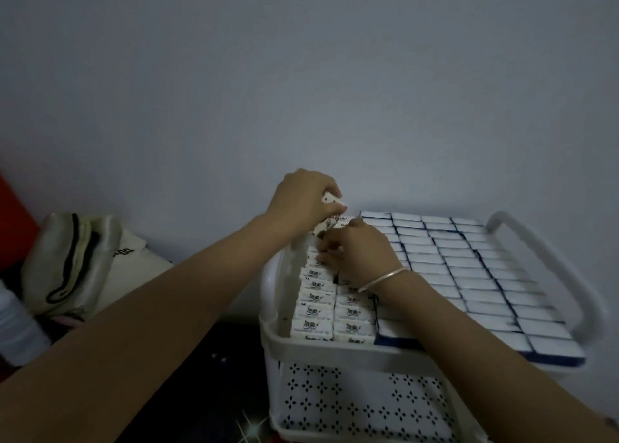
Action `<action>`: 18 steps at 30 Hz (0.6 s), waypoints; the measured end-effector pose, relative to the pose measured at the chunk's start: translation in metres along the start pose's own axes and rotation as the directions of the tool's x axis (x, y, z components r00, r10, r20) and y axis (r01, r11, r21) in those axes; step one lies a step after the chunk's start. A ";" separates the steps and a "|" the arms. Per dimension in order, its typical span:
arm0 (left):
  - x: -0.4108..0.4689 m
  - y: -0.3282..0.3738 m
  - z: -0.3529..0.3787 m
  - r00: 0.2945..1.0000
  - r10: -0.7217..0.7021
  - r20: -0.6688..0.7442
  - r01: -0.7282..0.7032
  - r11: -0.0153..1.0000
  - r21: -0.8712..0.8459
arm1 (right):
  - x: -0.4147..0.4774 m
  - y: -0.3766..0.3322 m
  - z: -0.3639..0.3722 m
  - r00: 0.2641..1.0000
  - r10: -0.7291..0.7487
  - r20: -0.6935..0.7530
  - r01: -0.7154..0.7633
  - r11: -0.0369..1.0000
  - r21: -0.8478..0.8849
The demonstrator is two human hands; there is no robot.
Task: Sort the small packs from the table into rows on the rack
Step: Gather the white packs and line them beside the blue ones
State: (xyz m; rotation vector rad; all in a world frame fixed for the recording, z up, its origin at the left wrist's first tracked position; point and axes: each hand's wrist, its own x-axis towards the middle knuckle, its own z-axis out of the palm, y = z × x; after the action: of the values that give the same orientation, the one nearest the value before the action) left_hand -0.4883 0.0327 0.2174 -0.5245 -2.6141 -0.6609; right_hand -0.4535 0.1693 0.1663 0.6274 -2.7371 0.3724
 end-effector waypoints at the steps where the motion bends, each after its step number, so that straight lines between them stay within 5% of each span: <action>1: 0.001 0.000 0.003 0.999 -0.001 0.044 -0.002 0.997 0.079 | -0.002 0.002 0.002 1.000 -0.003 0.008 0.003 1.000 0.020; 10: 0.002 0.008 0.006 0.842 -0.103 0.529 -0.120 0.921 0.371 | -0.010 0.007 0.010 0.995 0.071 -0.070 -0.064 0.994 0.094; 13: 0.003 0.015 0.003 0.795 -0.140 0.590 -0.120 0.918 0.379 | -0.008 0.007 0.008 0.976 0.173 -0.134 -0.149 0.973 0.177; 18: 0.002 0.023 -0.001 0.760 -0.251 0.599 0.083 0.952 0.294 | -0.007 0.006 0.008 0.991 0.136 -0.017 -0.127 0.961 0.247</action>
State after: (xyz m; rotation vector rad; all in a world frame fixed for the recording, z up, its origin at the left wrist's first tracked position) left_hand -0.4798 0.0517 0.2278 -0.4947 -3.3553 -0.1943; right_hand -0.4524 0.1743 0.1551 0.4936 -2.7300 0.7557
